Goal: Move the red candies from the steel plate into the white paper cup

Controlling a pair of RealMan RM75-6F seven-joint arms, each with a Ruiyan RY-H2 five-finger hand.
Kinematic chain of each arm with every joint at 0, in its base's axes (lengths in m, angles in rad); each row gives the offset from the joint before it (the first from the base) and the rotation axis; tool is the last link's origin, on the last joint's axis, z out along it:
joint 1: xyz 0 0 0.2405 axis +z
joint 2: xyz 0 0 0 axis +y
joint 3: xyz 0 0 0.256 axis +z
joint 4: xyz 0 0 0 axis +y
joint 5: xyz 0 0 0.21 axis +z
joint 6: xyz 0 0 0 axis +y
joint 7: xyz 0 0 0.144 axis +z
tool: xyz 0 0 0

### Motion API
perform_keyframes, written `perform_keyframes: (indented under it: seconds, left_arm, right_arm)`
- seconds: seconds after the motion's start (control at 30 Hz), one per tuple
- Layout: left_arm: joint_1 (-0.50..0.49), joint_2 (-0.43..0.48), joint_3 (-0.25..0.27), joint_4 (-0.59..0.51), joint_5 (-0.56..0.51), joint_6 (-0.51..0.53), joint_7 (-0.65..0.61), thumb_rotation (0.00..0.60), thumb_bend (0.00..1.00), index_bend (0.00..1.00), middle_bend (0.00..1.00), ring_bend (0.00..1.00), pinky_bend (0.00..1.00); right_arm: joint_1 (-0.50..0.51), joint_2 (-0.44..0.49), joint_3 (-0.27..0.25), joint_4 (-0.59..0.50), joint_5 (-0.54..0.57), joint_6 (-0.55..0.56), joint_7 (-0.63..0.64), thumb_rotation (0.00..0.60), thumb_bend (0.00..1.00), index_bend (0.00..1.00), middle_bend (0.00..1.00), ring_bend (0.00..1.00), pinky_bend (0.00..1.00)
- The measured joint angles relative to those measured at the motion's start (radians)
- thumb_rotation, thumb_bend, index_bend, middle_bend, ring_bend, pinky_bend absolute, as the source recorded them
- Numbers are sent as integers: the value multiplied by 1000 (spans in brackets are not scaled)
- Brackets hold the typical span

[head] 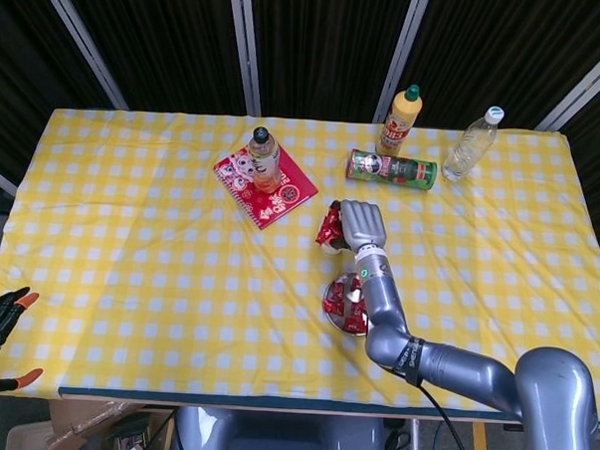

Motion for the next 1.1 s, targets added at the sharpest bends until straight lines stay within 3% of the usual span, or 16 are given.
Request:
perform_keyframes:
  seconds: [0.37, 0.63, 1.1]
  left_arm:
    - [0, -1, 0, 1, -4, -3, 2, 600, 66, 0, 0, 0, 0]
    - [1, -2, 0, 3, -3, -1, 2, 600, 66, 0, 0, 0, 0]
    - [1, 0, -1, -1, -5, -3, 2, 600, 66, 0, 0, 0, 0]
  right_arm:
    - [2, 24, -16, -7, 42, -19, -21, 600, 627, 488, 789, 847, 1000]
    - [1, 30, -22, -21, 37, -17, -13, 600, 611, 388, 789, 847, 1000]
    - [6, 34, -27, -35, 36, -3, -11, 600, 587, 333, 789, 847, 1000]
